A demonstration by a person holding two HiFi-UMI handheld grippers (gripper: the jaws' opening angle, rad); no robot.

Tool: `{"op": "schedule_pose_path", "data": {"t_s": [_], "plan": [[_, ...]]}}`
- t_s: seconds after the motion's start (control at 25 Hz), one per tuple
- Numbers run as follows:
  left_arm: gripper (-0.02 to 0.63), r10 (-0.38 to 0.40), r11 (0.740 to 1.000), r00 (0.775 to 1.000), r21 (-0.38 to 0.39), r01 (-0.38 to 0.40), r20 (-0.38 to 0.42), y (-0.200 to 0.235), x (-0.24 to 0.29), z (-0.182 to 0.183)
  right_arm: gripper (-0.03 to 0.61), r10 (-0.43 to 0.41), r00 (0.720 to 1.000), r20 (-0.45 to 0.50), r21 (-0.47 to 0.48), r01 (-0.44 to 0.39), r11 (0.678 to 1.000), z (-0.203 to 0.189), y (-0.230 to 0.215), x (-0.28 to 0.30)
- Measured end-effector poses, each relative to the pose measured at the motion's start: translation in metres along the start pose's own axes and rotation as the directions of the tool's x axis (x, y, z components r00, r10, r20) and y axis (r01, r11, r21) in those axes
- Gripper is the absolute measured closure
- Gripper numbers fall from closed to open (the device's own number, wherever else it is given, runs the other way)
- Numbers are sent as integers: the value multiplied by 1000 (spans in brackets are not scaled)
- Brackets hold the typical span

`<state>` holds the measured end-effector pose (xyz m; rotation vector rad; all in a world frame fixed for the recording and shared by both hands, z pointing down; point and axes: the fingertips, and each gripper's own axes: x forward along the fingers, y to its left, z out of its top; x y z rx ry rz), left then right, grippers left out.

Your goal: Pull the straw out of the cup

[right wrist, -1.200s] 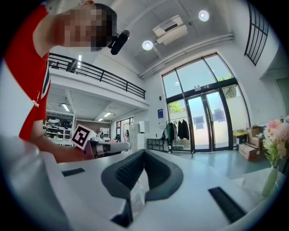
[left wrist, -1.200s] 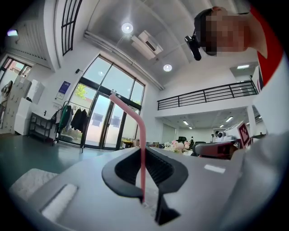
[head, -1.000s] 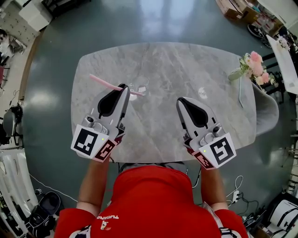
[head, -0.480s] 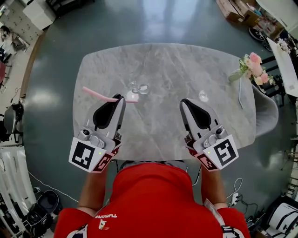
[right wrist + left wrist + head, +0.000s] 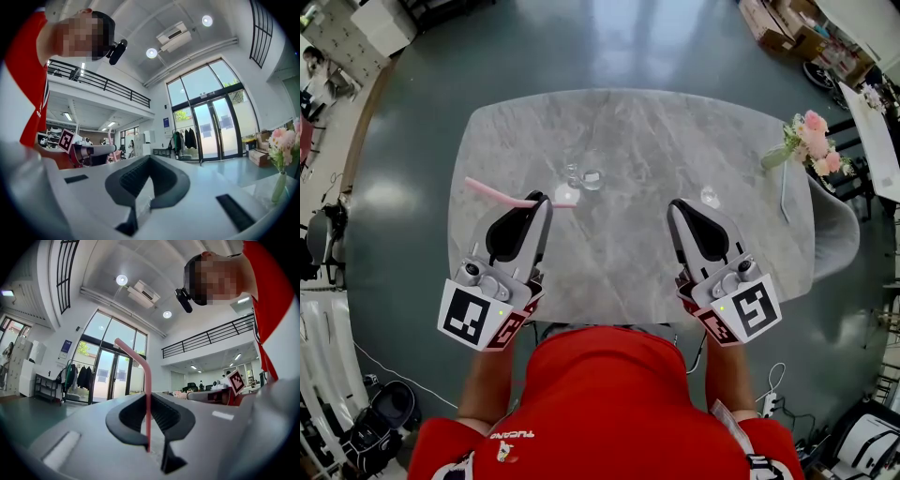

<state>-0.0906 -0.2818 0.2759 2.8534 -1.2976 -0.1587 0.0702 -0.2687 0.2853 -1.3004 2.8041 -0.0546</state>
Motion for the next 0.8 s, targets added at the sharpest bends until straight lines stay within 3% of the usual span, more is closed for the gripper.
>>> {"op": "schedule_pose_path", "data": {"t_s": [0.8], "plan": [[581, -22, 1000, 1000, -1, 22, -3, 5, 15, -2, 578, -18, 1000, 2, -7, 18, 1000, 3, -8, 3]]}}
